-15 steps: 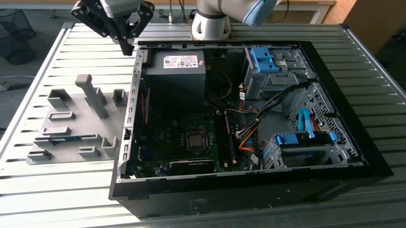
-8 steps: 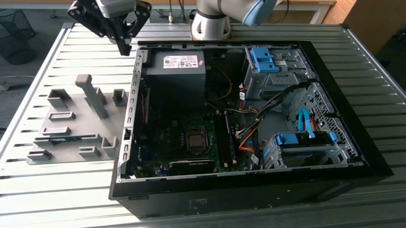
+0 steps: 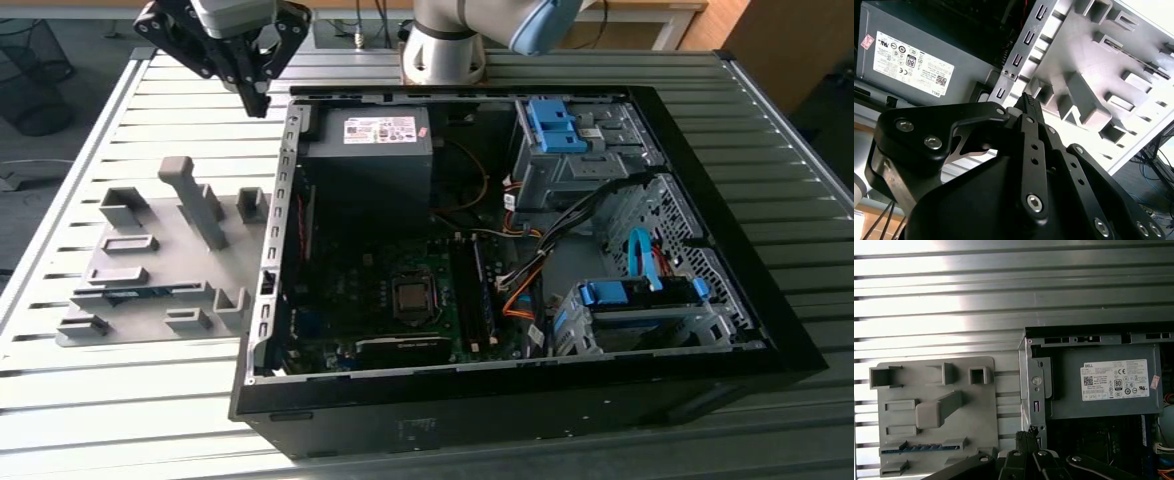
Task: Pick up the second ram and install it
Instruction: 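Reach for the second ram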
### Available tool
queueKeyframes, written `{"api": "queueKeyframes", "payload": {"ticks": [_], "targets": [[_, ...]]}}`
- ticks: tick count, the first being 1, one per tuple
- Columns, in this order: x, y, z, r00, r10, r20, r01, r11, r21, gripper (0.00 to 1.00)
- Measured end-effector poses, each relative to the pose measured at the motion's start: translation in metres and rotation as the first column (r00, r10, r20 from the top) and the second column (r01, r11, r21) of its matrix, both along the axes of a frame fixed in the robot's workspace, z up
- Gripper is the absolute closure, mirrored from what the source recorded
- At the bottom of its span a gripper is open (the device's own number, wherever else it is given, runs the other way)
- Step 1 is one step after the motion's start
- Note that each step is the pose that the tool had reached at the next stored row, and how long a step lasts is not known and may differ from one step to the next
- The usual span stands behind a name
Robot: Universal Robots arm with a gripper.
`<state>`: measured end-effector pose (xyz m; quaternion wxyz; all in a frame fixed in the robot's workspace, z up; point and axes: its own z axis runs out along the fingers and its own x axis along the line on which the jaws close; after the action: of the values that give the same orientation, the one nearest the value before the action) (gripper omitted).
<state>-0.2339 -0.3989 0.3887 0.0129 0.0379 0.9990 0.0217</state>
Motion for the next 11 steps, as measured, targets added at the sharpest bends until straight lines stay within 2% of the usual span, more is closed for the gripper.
{"api": "queueKeyframes", "payload": {"ticks": [11], "targets": [[-0.0105, 0.0000, -0.0001, 1.0000, 0.000, 0.0000, 0.000, 1.0000, 0.0000, 0.89]]}}
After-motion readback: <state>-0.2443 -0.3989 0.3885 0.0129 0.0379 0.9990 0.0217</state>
